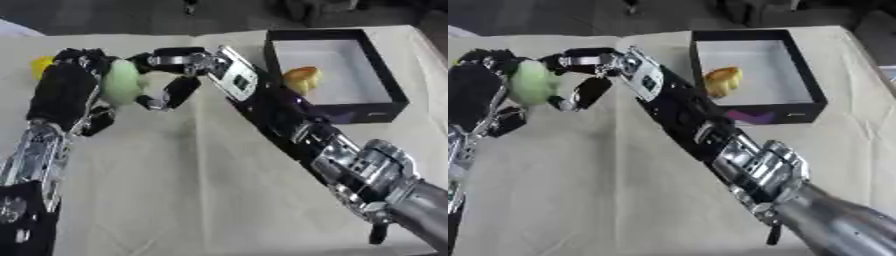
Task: Pick up the objects with one hand, pass them to the other hand, and then place them into the box on the other side of the table.
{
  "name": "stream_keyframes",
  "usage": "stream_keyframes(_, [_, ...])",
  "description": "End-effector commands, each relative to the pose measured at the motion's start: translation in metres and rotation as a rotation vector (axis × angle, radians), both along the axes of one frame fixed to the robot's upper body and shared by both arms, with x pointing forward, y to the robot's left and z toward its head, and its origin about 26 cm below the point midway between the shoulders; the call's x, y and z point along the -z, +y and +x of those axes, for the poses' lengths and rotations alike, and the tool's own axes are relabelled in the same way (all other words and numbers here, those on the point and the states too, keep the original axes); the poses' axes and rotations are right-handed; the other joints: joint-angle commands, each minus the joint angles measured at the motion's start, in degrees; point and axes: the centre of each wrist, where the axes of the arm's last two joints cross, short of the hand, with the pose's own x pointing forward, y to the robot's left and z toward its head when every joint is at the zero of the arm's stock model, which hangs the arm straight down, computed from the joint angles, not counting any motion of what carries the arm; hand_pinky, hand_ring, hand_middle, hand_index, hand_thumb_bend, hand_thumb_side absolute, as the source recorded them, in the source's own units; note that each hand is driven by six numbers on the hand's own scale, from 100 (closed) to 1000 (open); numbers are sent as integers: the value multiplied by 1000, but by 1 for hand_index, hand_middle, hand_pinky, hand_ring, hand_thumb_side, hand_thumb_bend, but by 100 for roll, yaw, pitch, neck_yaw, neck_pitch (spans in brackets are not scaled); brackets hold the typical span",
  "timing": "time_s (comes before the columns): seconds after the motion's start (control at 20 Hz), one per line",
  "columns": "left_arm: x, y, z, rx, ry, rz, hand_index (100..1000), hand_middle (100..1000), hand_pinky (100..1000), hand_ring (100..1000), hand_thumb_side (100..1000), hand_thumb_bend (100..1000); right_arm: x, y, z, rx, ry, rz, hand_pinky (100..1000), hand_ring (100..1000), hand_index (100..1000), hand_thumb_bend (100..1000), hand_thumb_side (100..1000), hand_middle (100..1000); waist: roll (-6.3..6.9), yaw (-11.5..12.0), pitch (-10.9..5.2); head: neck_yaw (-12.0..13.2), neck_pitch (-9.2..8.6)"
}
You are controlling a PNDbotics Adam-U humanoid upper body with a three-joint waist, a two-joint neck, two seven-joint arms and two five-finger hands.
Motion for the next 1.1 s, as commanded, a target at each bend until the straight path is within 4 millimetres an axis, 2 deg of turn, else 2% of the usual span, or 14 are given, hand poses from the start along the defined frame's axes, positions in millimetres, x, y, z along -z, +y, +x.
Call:
stream_keyframes(0.05, [-8,3,2,-17,-33,-8,604,523,731,598,100,149,-28,5,-4,-43,-49,15,1000,1000,1000,100,322,959,23,-3,-153,3,-8])
stream_keyframes(0.25, [-9,1,1,-21,-49,-20,602,521,729,595,100,148,-30,6,-5,-53,-18,17,1000,1000,1000,100,390,962,19,1,-153,-9,-12])
stream_keyframes(0.4, [-10,-1,-1,-20,-67,-30,601,521,728,594,100,149,-28,8,-5,-57,9,6,1000,1000,1000,100,474,964,14,8,-150,-21,-15])
stream_keyframes(0.6, [-9,-2,-1,-29,-69,-25,600,519,727,593,100,154,-26,11,-6,-66,46,-7,1000,1000,1000,100,531,965,4,14,-144,-27,-19])
stream_keyframes(1.1, [-15,-13,-4,-9,-95,-55,596,514,724,586,100,137,-21,22,-8,-87,94,-27,1000,1000,1000,100,578,966,-15,42,-133,-74,-31])
